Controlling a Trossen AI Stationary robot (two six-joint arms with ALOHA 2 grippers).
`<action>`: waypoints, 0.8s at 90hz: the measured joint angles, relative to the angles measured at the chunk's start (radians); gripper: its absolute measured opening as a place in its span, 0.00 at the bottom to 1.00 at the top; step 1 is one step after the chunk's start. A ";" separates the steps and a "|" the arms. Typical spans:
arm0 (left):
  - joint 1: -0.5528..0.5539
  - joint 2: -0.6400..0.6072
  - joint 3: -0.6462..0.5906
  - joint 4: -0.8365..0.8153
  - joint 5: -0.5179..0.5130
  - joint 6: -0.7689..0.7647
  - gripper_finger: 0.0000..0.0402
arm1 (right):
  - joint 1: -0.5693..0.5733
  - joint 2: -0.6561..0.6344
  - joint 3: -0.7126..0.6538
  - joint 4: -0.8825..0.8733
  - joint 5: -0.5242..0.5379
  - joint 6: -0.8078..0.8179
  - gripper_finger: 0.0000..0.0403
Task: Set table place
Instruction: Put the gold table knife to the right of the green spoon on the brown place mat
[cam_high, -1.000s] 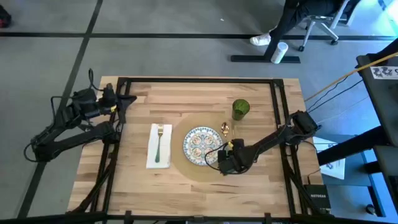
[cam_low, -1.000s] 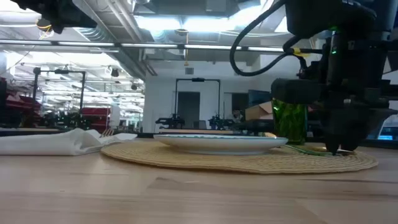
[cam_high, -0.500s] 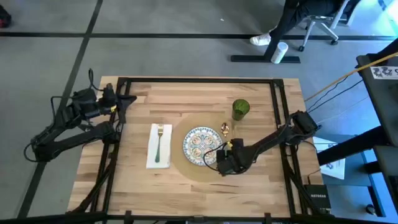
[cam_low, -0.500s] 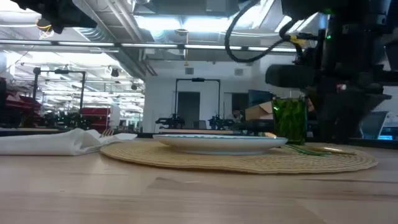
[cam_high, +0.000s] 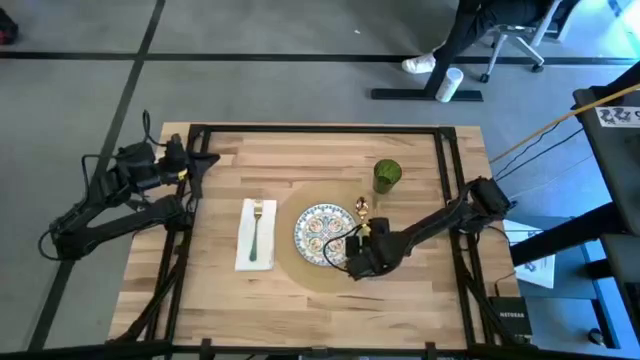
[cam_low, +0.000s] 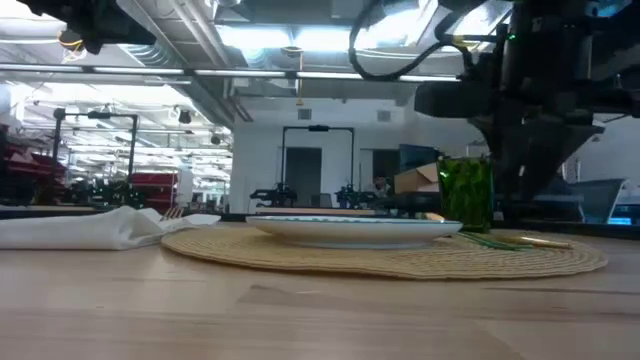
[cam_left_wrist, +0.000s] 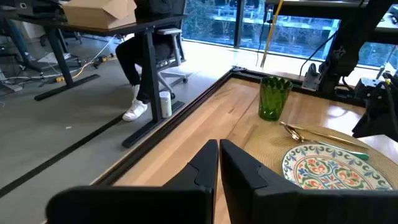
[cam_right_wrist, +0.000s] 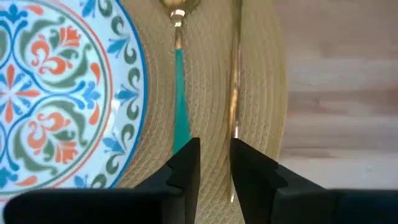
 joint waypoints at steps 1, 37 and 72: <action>0.000 0.000 0.000 0.000 0.000 0.000 0.00 | 0.000 0.000 0.001 -0.004 0.000 0.000 0.18; 0.000 0.000 0.000 0.000 0.000 0.000 0.00 | -0.054 0.000 0.028 -0.065 0.027 -0.085 0.15; 0.000 0.000 0.000 0.000 0.000 0.000 0.00 | -0.173 0.000 -0.019 -0.066 0.061 -0.280 0.01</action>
